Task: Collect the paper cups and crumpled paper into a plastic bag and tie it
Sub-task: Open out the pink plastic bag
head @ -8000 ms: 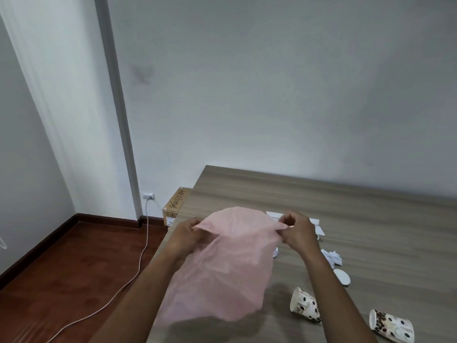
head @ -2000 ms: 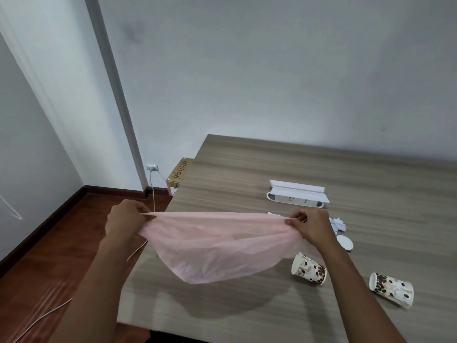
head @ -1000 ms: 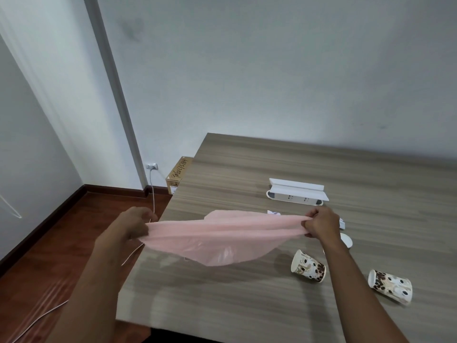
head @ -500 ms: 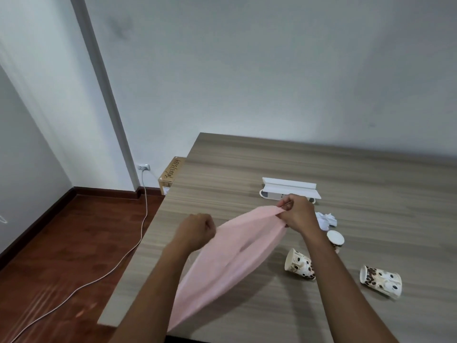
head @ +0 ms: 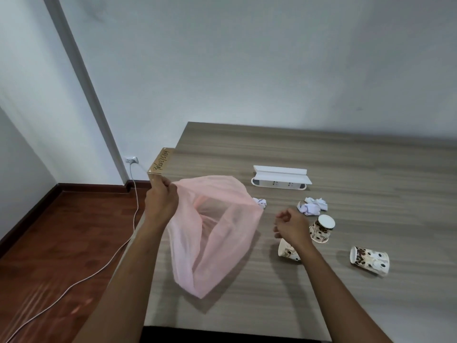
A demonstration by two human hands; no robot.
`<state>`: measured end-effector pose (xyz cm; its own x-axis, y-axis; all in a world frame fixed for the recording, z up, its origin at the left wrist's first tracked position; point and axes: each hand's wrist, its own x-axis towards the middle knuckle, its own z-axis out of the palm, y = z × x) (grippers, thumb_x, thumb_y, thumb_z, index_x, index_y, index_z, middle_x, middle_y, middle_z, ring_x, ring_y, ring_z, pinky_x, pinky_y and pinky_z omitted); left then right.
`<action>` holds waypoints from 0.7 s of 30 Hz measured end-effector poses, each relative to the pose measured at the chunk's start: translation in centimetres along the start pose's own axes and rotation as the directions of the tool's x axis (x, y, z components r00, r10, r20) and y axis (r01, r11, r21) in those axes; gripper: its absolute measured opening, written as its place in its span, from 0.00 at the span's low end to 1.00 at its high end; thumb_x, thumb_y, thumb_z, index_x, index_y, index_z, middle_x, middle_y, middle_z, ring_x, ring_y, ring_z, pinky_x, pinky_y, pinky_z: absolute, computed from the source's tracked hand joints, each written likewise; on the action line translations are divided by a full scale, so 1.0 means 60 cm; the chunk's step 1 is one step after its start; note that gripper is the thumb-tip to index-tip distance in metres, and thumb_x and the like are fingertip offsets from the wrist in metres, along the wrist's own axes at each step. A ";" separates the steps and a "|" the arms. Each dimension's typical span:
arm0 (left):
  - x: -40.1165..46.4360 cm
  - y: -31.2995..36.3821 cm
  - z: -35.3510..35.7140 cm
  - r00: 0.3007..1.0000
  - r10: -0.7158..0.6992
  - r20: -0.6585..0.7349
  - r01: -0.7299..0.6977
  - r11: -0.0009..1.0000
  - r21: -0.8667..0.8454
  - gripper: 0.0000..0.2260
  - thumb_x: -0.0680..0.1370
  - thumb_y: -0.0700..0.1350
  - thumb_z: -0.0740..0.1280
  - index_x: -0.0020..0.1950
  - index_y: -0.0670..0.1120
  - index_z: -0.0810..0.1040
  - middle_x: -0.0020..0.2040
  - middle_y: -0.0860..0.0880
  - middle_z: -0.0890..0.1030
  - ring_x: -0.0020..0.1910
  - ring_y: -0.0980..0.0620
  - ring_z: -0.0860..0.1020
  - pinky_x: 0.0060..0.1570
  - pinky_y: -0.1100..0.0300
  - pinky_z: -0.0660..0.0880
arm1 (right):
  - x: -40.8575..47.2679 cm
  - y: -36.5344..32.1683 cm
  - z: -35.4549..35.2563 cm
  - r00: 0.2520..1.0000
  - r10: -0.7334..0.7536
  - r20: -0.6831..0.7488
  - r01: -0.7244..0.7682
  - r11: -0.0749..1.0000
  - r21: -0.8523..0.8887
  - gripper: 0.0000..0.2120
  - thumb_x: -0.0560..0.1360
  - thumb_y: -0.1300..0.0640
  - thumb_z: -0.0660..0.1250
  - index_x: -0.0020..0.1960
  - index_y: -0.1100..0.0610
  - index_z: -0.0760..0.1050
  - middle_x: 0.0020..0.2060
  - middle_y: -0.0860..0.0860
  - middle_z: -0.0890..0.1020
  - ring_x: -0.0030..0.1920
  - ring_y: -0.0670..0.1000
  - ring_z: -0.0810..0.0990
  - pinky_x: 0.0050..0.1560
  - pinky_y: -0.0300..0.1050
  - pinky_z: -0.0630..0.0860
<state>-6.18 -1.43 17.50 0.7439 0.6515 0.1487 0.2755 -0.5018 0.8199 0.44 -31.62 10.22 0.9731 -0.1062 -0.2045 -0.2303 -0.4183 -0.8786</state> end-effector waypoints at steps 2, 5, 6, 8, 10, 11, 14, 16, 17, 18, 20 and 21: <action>-0.003 0.001 0.001 0.997 -0.030 0.073 0.032 0.999 -0.035 0.04 0.79 0.41 0.58 0.50 0.42 0.71 0.46 0.45 0.76 0.49 0.39 0.76 0.51 0.48 0.73 | -0.006 -0.006 0.023 0.991 0.053 0.123 -0.040 0.993 -0.108 0.18 0.70 0.55 0.73 0.57 0.56 0.73 0.52 0.56 0.81 0.44 0.56 0.83 0.49 0.55 0.82; -0.011 0.005 -0.007 0.989 -0.048 0.136 0.063 0.992 -0.107 0.05 0.79 0.43 0.58 0.43 0.45 0.70 0.41 0.45 0.78 0.42 0.39 0.79 0.42 0.45 0.79 | -0.015 0.006 0.082 0.968 0.108 0.225 -0.036 0.953 -0.302 0.48 0.65 0.39 0.76 0.75 0.57 0.58 0.69 0.57 0.72 0.67 0.58 0.73 0.61 0.45 0.70; -0.014 0.007 -0.012 0.988 -0.051 0.147 0.069 0.990 -0.123 0.06 0.79 0.43 0.58 0.43 0.44 0.70 0.40 0.44 0.78 0.39 0.39 0.79 0.37 0.46 0.80 | -0.016 0.015 0.105 0.967 0.120 0.227 -0.051 0.956 -0.289 0.50 0.65 0.37 0.76 0.76 0.58 0.56 0.70 0.57 0.71 0.69 0.58 0.71 0.62 0.45 0.70; -0.018 0.008 -0.024 0.985 -0.051 0.164 0.078 0.983 -0.163 0.06 0.79 0.42 0.57 0.44 0.42 0.69 0.39 0.41 0.79 0.32 0.42 0.78 0.30 0.52 0.76 | -0.011 0.035 0.151 0.958 0.180 0.222 -0.138 0.971 -0.194 0.49 0.65 0.37 0.76 0.75 0.58 0.58 0.69 0.57 0.72 0.68 0.57 0.73 0.63 0.47 0.72; -0.019 0.007 -0.039 0.983 -0.067 0.173 0.104 0.971 -0.216 0.06 0.77 0.43 0.57 0.42 0.43 0.69 0.37 0.41 0.78 0.30 0.44 0.75 0.30 0.55 0.73 | 0.003 0.057 0.192 0.937 0.259 0.234 -0.248 0.966 -0.073 0.46 0.64 0.38 0.76 0.73 0.58 0.63 0.67 0.56 0.75 0.65 0.57 0.75 0.63 0.52 0.75; -0.019 0.007 -0.048 0.982 -0.084 0.167 0.124 0.960 -0.251 0.07 0.76 0.45 0.57 0.41 0.44 0.69 0.36 0.41 0.77 0.32 0.45 0.75 0.32 0.54 0.72 | 0.010 0.066 0.210 0.928 0.284 0.242 -0.286 0.958 -0.025 0.45 0.63 0.39 0.76 0.72 0.57 0.65 0.65 0.56 0.76 0.63 0.56 0.77 0.62 0.53 0.76; -0.023 0.012 -0.078 0.980 -0.152 0.128 0.188 0.918 -0.349 0.10 0.77 0.45 0.57 0.43 0.39 0.72 0.35 0.43 0.75 0.35 0.48 0.72 0.33 0.57 0.69 | 0.015 0.078 0.251 0.928 0.270 0.257 -0.295 0.953 0.065 0.32 0.64 0.46 0.78 0.64 0.54 0.73 0.54 0.54 0.82 0.54 0.55 0.82 0.56 0.53 0.79; -0.023 0.012 -0.097 0.982 -0.168 0.090 0.190 0.915 -0.357 0.11 0.80 0.41 0.56 0.46 0.35 0.73 0.36 0.45 0.75 0.33 0.52 0.73 0.30 0.62 0.70 | 0.008 0.070 0.270 0.942 0.205 0.264 -0.235 0.968 0.088 0.12 0.68 0.52 0.75 0.48 0.55 0.80 0.44 0.53 0.85 0.44 0.54 0.83 0.50 0.55 0.81; -0.020 0.010 -0.104 0.982 -0.173 0.071 0.187 0.916 -0.356 0.11 0.80 0.39 0.55 0.47 0.35 0.74 0.36 0.45 0.76 0.30 0.55 0.74 0.29 0.64 0.71 | 0.005 0.066 0.277 0.950 0.185 0.251 -0.212 0.974 0.085 0.06 0.69 0.54 0.73 0.40 0.56 0.80 0.39 0.54 0.84 0.40 0.54 0.82 0.46 0.55 0.81; -0.018 0.008 -0.112 0.982 -0.177 0.061 0.187 0.914 -0.360 0.10 0.80 0.39 0.56 0.48 0.36 0.75 0.37 0.45 0.76 0.29 0.58 0.74 0.29 0.66 0.71 | 0.001 0.057 0.278 0.958 0.173 0.228 -0.198 0.976 0.089 0.07 0.70 0.55 0.70 0.37 0.57 0.78 0.37 0.54 0.83 0.39 0.54 0.81 0.43 0.53 0.81; -0.012 -0.001 -0.119 0.970 -0.221 0.098 0.242 0.883 -0.403 0.08 0.81 0.44 0.61 0.47 0.41 0.75 0.43 0.45 0.78 0.35 0.57 0.76 0.35 0.64 0.74 | 0.000 0.037 0.272 0.973 0.165 0.162 -0.186 0.975 0.120 0.08 0.72 0.56 0.66 0.37 0.59 0.77 0.36 0.56 0.81 0.39 0.56 0.80 0.38 0.47 0.74; -0.009 -0.009 -0.120 0.964 -0.239 0.119 0.267 0.880 -0.394 0.08 0.80 0.48 0.66 0.48 0.44 0.76 0.45 0.46 0.79 0.38 0.54 0.77 0.37 0.63 0.75 | 0.003 0.026 0.266 0.979 0.160 0.123 -0.177 0.975 0.138 0.07 0.73 0.57 0.65 0.39 0.60 0.78 0.37 0.57 0.81 0.40 0.57 0.79 0.38 0.45 0.71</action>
<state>-11.12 2.59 20.95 0.7233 0.6803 -0.1183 0.2012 -0.0438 0.9786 0.40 -17.90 1.92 0.9172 -0.0603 -0.3939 -0.3952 -0.2647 -0.8796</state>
